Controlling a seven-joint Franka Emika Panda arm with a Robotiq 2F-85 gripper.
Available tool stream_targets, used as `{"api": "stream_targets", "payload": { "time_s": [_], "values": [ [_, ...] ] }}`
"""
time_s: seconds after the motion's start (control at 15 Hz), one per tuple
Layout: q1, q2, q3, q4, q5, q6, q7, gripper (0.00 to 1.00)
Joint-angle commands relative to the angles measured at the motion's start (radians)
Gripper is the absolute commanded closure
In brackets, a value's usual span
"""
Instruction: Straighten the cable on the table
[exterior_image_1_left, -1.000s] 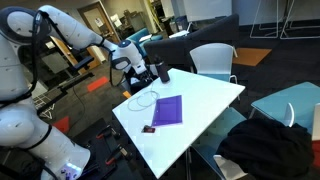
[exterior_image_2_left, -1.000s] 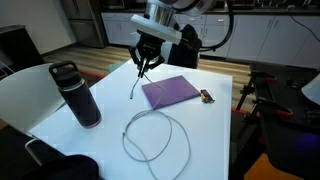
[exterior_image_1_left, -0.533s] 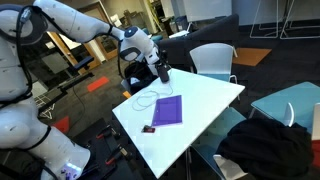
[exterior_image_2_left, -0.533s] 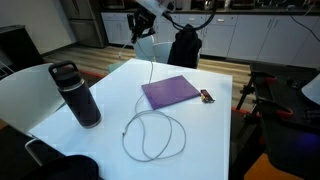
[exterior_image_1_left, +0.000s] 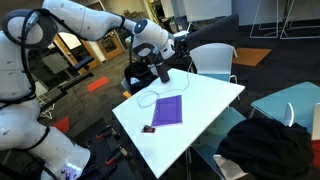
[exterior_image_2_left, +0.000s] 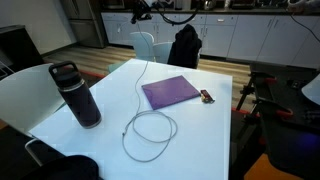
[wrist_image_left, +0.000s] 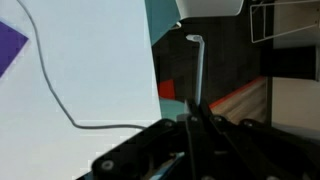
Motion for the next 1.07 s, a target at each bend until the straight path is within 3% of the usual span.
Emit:
{"api": "stream_targets", "payload": {
  "time_s": [0.0, 0.07, 0.13, 0.4, 0.53, 0.8, 0.87, 1.0],
  "values": [
    [-0.042, 0.108, 0.003, 0.138, 0.021, 0.042, 0.016, 0.99],
    [-0.027, 0.05, -0.001, 0.058, 0.001, 0.018, 0.001, 0.99],
    [-0.017, 0.066, -0.022, 0.078, 0.017, 0.01, -0.01, 0.96],
    [-0.012, 0.072, -0.021, 0.077, 0.014, 0.01, -0.01, 0.99],
    [0.011, 0.127, -0.078, 0.127, -0.024, 0.046, 0.067, 0.99],
    [0.044, 0.253, -0.241, 0.284, -0.078, -0.035, 0.218, 0.99],
    [0.025, 0.298, -0.245, 0.345, -0.089, -0.06, 0.227, 0.99],
    [-0.045, 0.367, -0.189, 0.455, -0.118, -0.117, 0.213, 0.99]
  ]
}}
